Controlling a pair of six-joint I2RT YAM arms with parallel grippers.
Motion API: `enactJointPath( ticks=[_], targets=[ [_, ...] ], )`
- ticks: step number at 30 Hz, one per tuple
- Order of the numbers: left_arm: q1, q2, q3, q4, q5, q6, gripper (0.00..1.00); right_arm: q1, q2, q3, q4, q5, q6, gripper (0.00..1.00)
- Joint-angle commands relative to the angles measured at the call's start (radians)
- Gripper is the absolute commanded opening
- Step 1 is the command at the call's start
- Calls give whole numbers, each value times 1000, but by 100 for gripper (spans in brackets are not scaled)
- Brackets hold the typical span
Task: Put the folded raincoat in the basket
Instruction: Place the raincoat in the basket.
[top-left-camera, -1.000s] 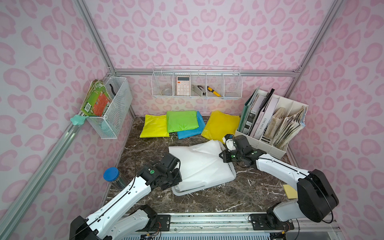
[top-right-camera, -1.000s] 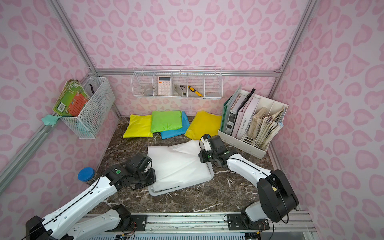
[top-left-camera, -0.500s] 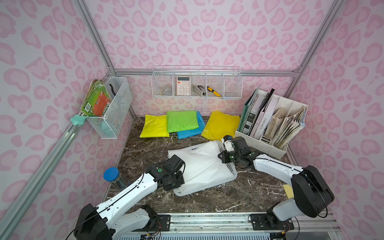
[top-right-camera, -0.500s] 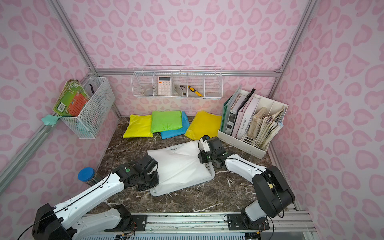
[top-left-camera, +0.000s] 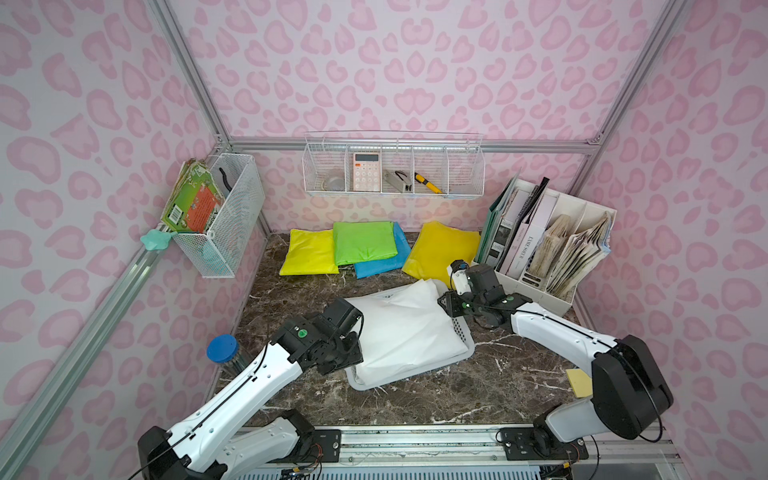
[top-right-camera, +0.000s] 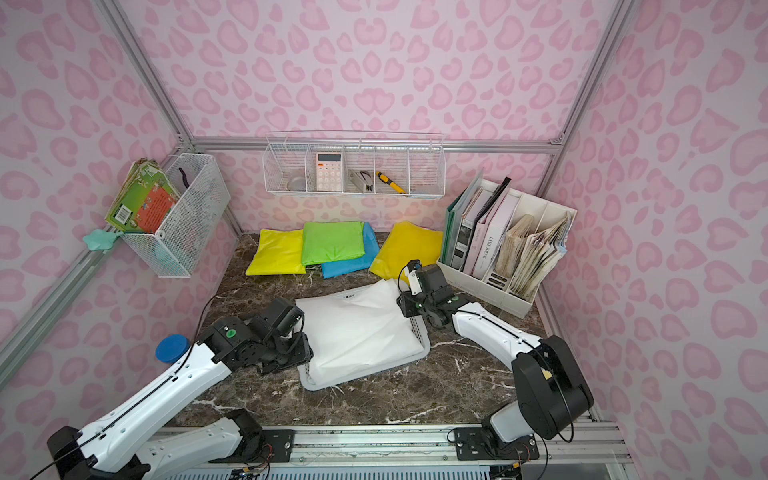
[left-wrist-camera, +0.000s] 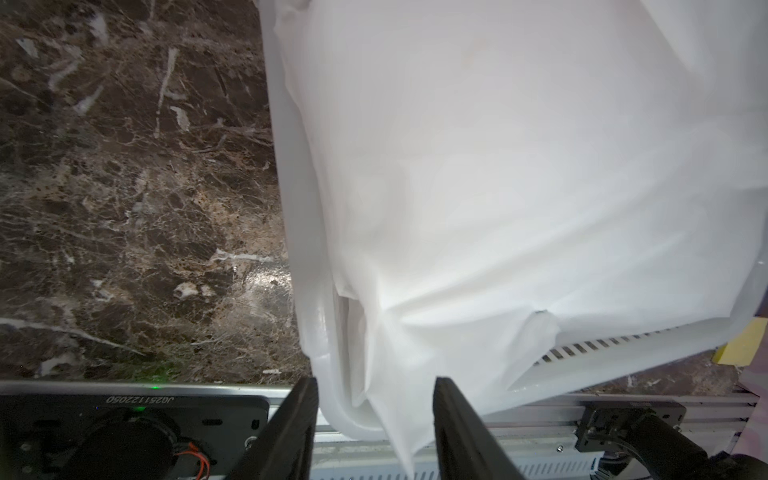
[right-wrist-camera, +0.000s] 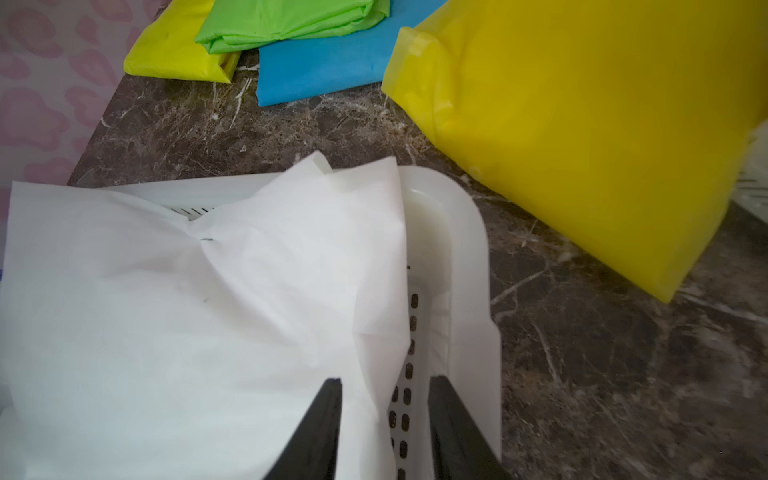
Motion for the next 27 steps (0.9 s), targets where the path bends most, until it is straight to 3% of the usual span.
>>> enactJointPath(
  ticks=[1,4,7,13,19,24,27],
  targets=[
    [0,-9,28,-44,-21,56,38,2,-28,33,-44,50,-21,40],
    [1,-4,33,47,-6,104,24,2,-29,56,-46,24,-21,39],
    [18,33,59,121,-66,122,23,3,5,85,-41,-59,4,34],
    [165,237,158,159,-38,166,0,32,123,151,10,-135,71,17],
    [203,422,171,183,14,173,0,66,236,212,50,-150,118,11],
    [219,457,77,245,5,131,0,89,347,261,40,-153,125,7],
    [220,463,35,263,3,117,0,84,390,279,-19,-37,137,3]
  ],
)
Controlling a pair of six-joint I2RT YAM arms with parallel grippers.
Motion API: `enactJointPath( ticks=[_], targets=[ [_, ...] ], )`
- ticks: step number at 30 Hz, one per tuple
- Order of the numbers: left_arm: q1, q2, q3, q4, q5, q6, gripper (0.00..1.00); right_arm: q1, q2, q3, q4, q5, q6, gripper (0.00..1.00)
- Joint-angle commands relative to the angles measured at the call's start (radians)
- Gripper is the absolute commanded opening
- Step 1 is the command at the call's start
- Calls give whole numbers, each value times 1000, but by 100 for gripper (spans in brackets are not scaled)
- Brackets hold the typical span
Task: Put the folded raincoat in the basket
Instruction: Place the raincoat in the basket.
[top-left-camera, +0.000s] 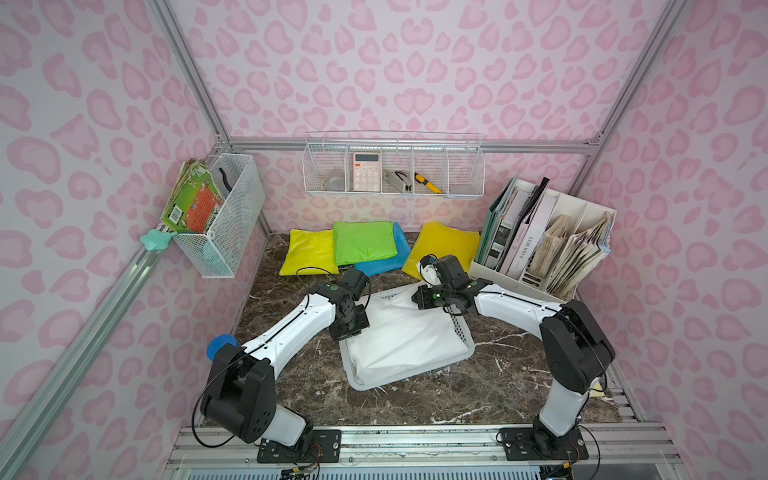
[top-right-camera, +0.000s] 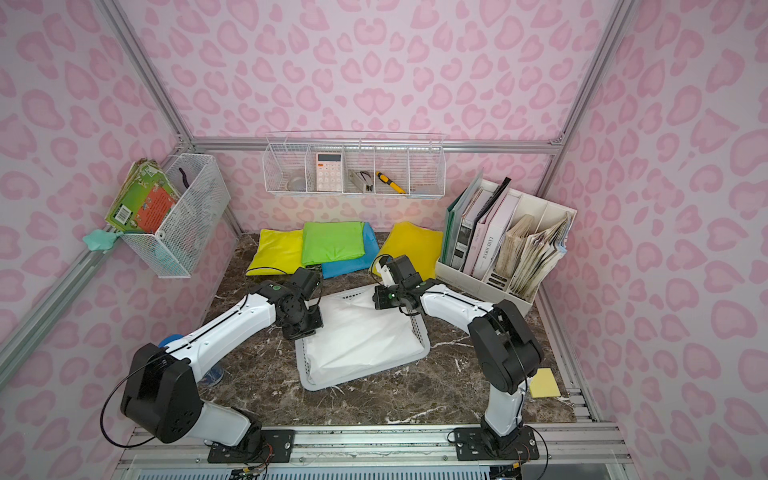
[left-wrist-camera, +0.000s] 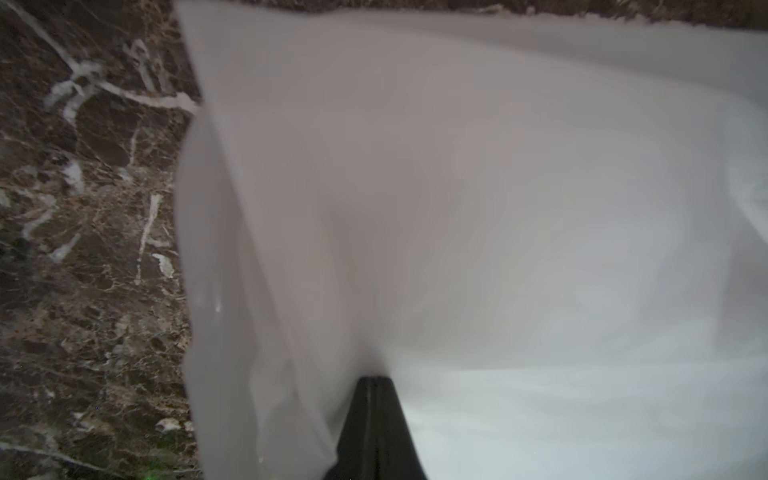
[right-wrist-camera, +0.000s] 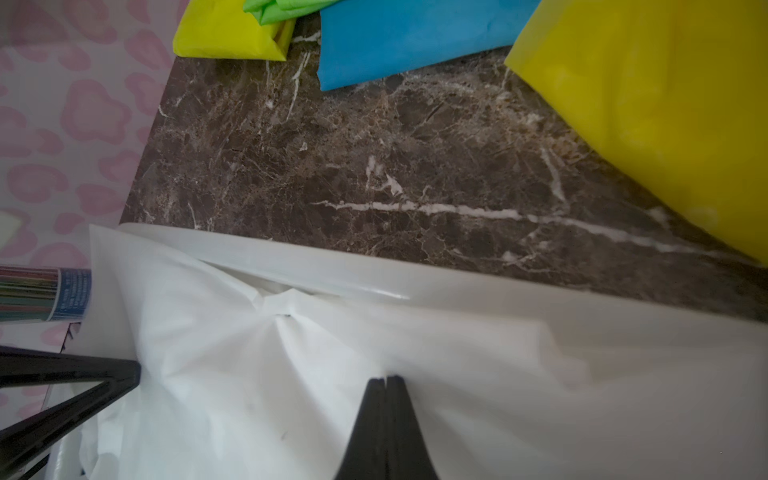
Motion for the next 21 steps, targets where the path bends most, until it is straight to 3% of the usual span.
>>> enactJointPath(
  ticks=[1,6,14,18,21],
  targets=[
    [3,11,-35,20,-2,-26,0,-11,27,9,-43,134,18,2],
    [2,65,-57,15,-10,-23,0,-51,34,9,-83,341,11,0],
    [2,110,-50,-8,-26,4,0,-29,-38,-5,-79,478,-67,0],
    [2,111,-25,-34,-27,10,0,-5,-131,-55,-3,435,-127,0],
    [0,69,3,-25,25,27,0,4,-168,-74,48,289,-147,2]
  ],
)
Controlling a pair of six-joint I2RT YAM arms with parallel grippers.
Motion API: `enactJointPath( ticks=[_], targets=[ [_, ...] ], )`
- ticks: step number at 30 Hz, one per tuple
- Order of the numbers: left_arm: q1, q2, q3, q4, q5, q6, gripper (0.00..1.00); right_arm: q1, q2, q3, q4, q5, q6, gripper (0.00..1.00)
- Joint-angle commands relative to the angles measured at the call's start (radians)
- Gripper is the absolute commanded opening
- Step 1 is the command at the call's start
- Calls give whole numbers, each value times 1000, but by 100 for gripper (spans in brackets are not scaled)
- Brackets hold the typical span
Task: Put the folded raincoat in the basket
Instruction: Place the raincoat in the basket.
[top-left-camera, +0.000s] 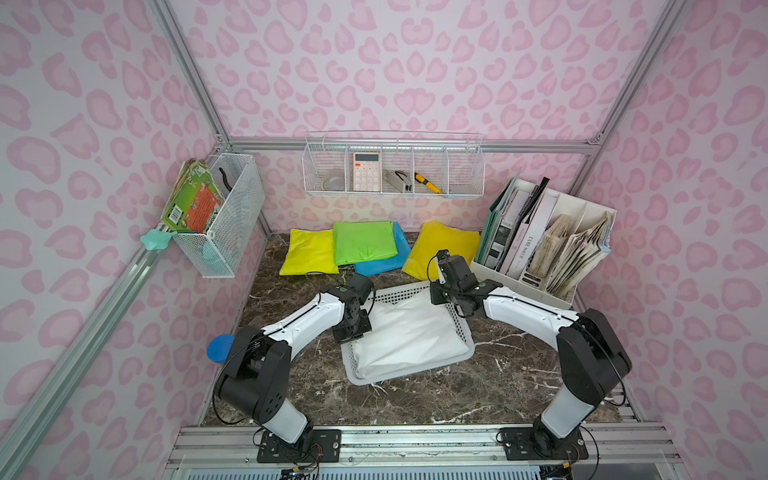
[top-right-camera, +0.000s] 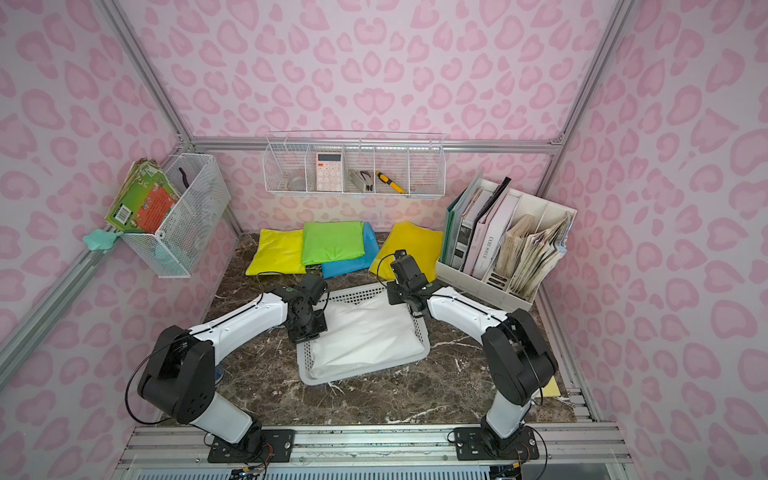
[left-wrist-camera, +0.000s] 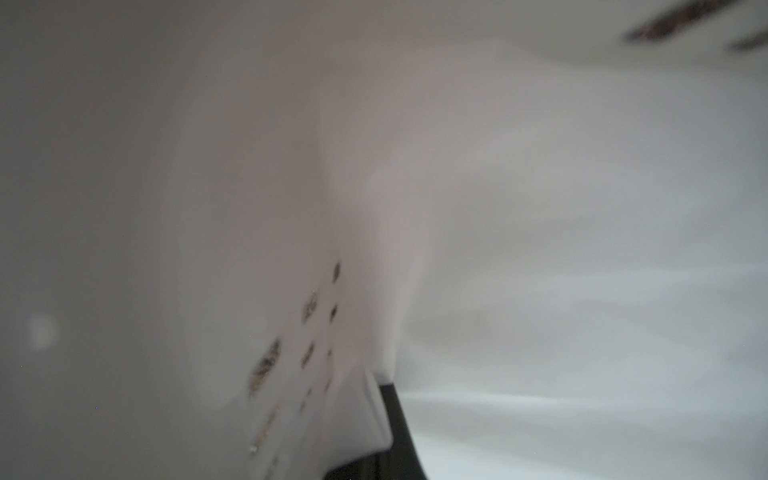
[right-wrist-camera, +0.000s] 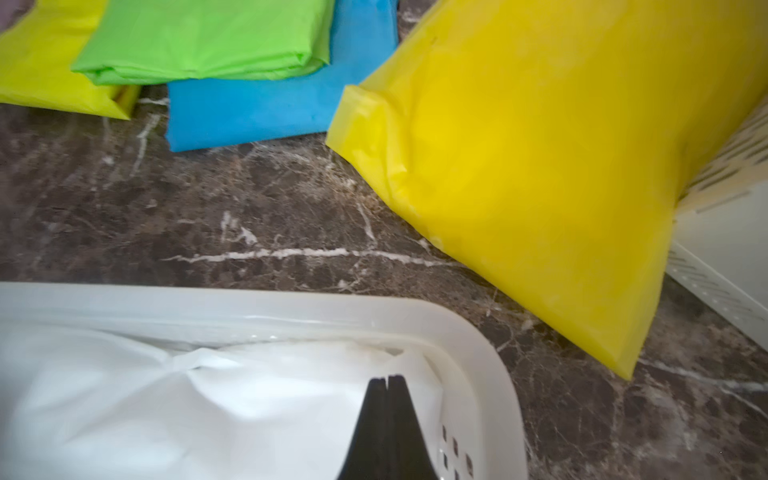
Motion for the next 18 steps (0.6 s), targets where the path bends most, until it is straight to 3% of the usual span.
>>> enactJointPath(
  ticks=[1,4,10,18],
  targets=[
    [-1,-48,28,-45,61,33,0,10,-19,-12,85,-152,-35,2],
    [-1,-89,72,-26,134,53,2,29,23,15,92,-270,14,2],
    [-1,-51,132,10,222,62,0,113,113,36,151,-316,62,0],
    [20,116,203,-34,48,56,0,123,207,5,185,-298,75,0]
  ],
)
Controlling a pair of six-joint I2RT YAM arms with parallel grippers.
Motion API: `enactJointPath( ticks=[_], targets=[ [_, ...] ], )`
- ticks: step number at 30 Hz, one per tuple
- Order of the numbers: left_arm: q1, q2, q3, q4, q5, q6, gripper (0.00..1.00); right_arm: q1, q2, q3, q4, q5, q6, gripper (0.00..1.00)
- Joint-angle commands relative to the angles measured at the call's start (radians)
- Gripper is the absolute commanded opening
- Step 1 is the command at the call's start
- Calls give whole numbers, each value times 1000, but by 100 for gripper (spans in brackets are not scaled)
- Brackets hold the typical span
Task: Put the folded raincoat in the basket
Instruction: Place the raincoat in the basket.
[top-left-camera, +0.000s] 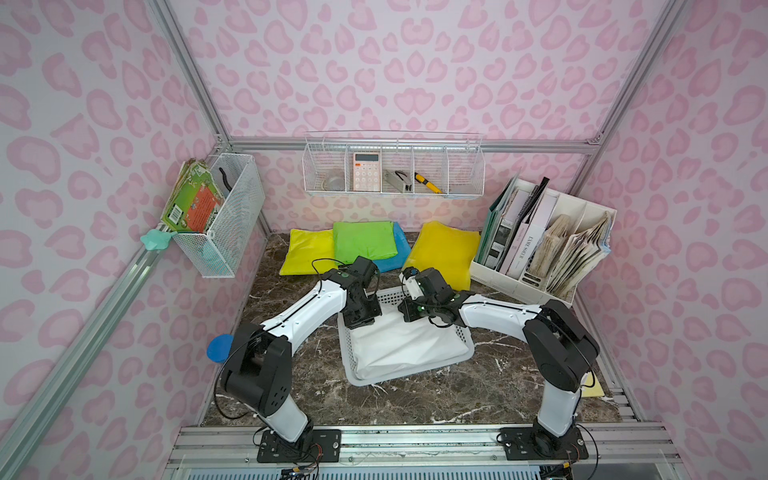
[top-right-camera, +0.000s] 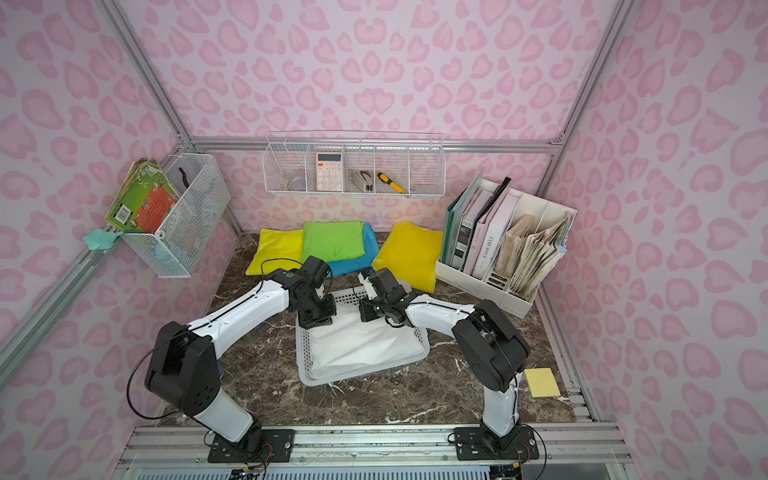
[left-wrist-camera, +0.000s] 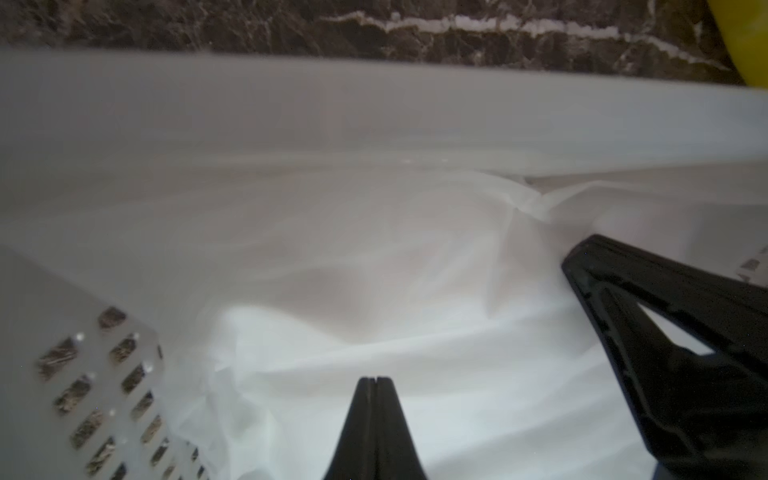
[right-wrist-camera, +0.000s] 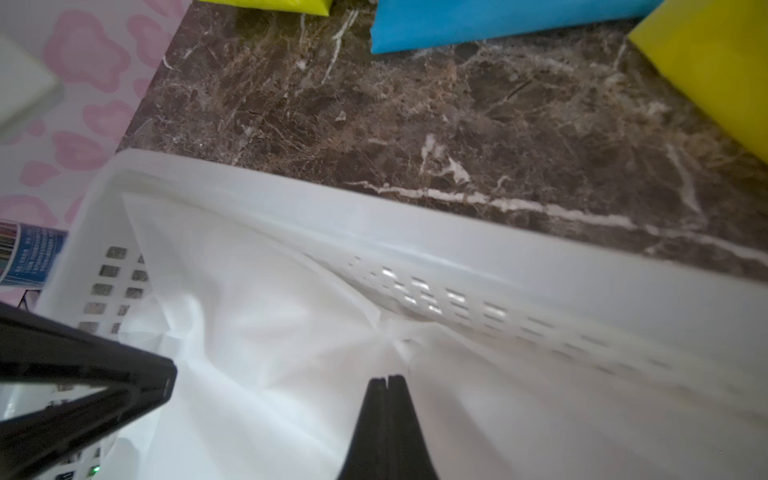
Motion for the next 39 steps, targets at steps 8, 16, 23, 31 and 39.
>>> enactJointPath(
  ticks=[8,16,23,31,39],
  targets=[
    [44,121,28,-69,-134,9,0,-4,23,-2,-84,309,-53,0],
    [50,11,0,-86,-76,3,0,7,-90,-12,-76,294,-59,0],
    [-4,-94,-42,-16,132,10,0,65,-94,-20,-21,-59,11,0],
    [-103,-126,-179,19,100,-51,0,46,27,-32,-54,29,48,0],
    [-107,-188,-319,14,63,-91,0,-2,-34,-22,-133,217,29,0]
  ],
)
